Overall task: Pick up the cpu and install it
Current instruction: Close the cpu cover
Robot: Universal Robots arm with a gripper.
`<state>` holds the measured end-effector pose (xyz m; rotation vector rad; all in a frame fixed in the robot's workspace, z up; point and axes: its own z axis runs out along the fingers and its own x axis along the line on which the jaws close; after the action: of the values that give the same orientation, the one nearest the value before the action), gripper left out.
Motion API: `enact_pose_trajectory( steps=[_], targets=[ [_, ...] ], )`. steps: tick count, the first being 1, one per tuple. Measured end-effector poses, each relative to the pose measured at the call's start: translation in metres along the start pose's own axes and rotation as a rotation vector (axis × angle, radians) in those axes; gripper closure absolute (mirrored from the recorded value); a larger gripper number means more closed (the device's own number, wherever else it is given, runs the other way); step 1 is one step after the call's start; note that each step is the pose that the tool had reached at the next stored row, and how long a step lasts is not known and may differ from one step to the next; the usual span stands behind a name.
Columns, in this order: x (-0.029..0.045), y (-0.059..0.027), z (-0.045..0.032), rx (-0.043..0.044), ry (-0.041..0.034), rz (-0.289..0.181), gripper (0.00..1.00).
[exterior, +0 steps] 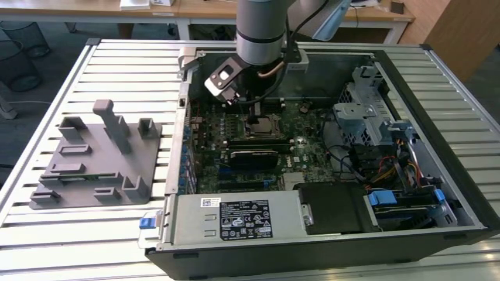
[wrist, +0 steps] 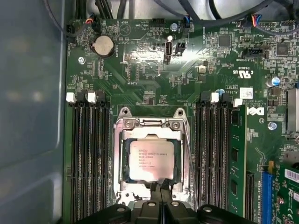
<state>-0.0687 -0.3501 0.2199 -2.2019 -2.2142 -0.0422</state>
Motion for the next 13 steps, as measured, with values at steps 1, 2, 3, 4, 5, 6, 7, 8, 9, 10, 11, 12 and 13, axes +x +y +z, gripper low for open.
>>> enact_pose_trajectory(
  steps=[1,2,3,4,5,6,7,8,9,10,11,12,13],
  targets=[
    [0.0000,-0.0001,0.0007,0.0000,0.0001,0.000,0.89],
    [0.0001,-0.0002,0.0015,0.0001,0.0001,0.000,0.89],
    [0.0003,-0.0005,0.0025,0.0001,0.0001,0.000,0.89],
    [0.0004,-0.0008,0.0036,0.0000,0.0001,0.000,0.89],
    [0.0007,-0.0013,0.0049,0.0001,0.0000,0.000,0.89],
    [0.0012,-0.0016,0.0062,0.0001,0.0000,0.000,0.89],
    [0.0020,-0.0020,0.0075,0.0001,-0.0002,0.000,0.89],
    [0.0026,-0.0025,0.0088,0.0001,-0.0005,0.000,0.89],
    [0.0031,-0.0029,0.0100,0.0001,-0.0006,0.000,0.89],
    [0.0037,-0.0031,0.0111,0.0001,-0.0006,0.000,0.89],
    [0.0044,-0.0031,0.0121,0.0001,-0.0007,0.000,0.89],
    [0.0051,-0.0031,0.0131,0.0002,-0.0006,0.000,0.89],
    [0.0056,-0.0031,0.0142,0.0000,-0.0005,0.000,0.89]
  ],
)
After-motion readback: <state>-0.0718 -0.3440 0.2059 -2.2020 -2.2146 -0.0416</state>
